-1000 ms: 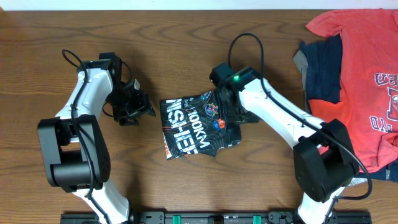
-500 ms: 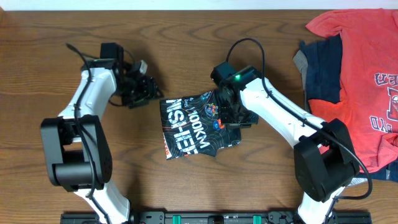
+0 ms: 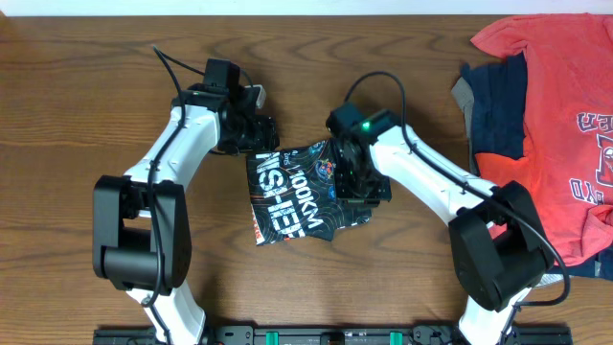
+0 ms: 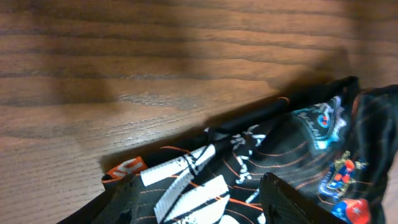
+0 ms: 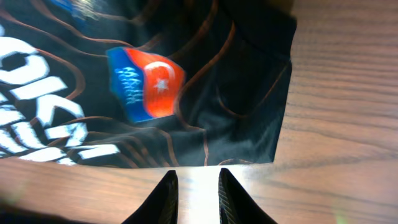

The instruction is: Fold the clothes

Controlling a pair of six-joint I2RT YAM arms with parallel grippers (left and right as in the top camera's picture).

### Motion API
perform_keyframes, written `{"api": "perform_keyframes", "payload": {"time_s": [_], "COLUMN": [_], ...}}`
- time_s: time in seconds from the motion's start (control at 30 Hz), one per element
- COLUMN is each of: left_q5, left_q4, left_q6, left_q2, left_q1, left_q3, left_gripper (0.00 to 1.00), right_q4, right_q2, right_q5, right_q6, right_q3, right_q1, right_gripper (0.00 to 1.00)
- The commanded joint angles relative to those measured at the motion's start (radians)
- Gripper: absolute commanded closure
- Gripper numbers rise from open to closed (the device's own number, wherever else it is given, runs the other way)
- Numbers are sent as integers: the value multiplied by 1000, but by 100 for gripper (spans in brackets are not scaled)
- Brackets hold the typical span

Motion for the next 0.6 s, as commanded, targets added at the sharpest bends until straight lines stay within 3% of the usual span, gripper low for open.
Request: {"api": "perform_keyframes", "payload": {"time_s": [0.0, 0.43, 0.57], "left_q5": [-38, -39, -76], "left_q4": [2, -89, -131], "left_q6": [13, 13, 13], "left_q2": [42, 111, 111], "left_q1": [-1, -1, -1], "left_q3": [21, 0, -42], "left_gripper": [37, 38, 48], "right_q4": [41, 288, 342], "right_q2": [-9, -9, -9], "right_q5": [-29, 102, 209], "right_q6": [-13, -13, -13], "right_q3": [-64, -224, -224], "right_q1": [0, -5, -27], "right_gripper": [80, 78, 73]}}
